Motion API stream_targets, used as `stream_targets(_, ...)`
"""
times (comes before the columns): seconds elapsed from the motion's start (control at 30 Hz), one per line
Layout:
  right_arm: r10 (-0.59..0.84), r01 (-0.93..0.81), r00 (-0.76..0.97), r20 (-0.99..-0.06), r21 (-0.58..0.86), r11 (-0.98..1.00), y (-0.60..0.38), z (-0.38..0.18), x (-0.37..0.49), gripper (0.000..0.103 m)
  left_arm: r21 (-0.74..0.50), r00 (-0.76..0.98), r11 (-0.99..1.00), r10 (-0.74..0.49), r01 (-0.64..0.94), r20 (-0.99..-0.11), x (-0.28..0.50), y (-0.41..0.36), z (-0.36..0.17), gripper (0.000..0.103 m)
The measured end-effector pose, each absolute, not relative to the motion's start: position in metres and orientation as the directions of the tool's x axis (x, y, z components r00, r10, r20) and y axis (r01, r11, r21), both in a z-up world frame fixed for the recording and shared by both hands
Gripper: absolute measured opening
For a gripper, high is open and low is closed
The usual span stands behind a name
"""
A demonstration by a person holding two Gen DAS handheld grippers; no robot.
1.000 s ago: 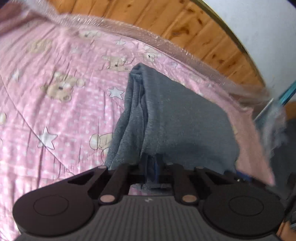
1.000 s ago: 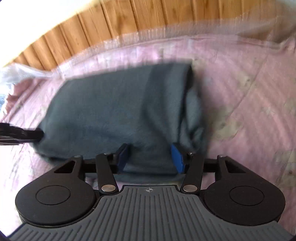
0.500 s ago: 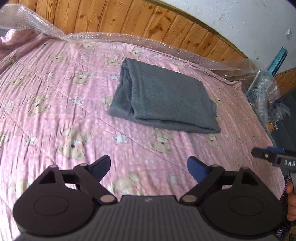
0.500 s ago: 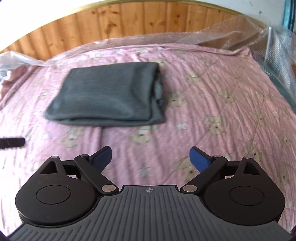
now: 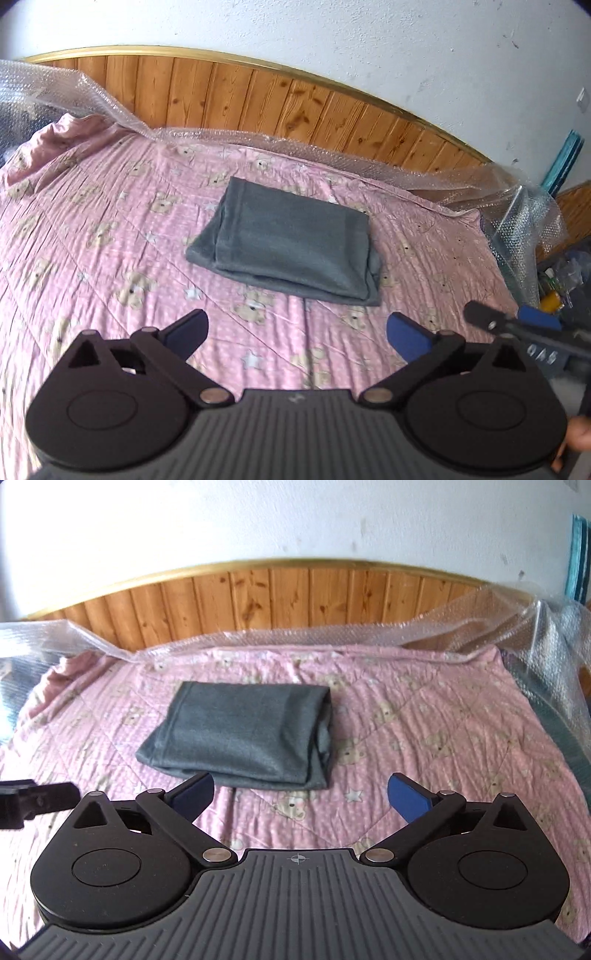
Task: Fold clothes
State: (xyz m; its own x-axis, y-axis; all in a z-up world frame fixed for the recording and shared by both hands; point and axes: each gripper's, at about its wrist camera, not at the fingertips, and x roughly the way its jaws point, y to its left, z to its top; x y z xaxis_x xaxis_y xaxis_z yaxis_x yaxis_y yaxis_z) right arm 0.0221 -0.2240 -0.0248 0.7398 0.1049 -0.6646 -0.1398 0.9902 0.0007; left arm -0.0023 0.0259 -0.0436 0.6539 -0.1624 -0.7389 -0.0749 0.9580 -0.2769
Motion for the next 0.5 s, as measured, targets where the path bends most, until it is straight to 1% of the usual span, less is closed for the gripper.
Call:
stream_targets(0.13,0.123,-0.133,0.735,-0.666,0.036,0.99,-0.249,-0.029,0.002,0.101,-0.272,0.667,0.961,-0.167,-0.055,-0.726,-0.019,-0.011,-0.029,0.103)
stream_targets(0.27,0.147,-0.135,0.737,-0.66,0.069,0.988,-0.271,-0.029,-0.016,0.101,-0.259,0.642,0.965,-0.176,-0.037,-0.746,-0.03,-0.042,-0.032,0.103)
stream_targets(0.37,0.148,-0.13,0.74,-0.656,0.077,0.989,-0.283,-0.028,-0.027,0.101,-0.225,0.631,0.972,-0.136,-0.063,-0.764,-0.039,-0.061,-0.034,0.103)
stream_targets(0.5,0.144,-0.129,0.744,-0.652,0.071,0.989,-0.29,-0.028,-0.04,0.101,-0.167,0.618,0.984,-0.098,-0.055,-0.78,-0.045,-0.077,-0.033,0.103)
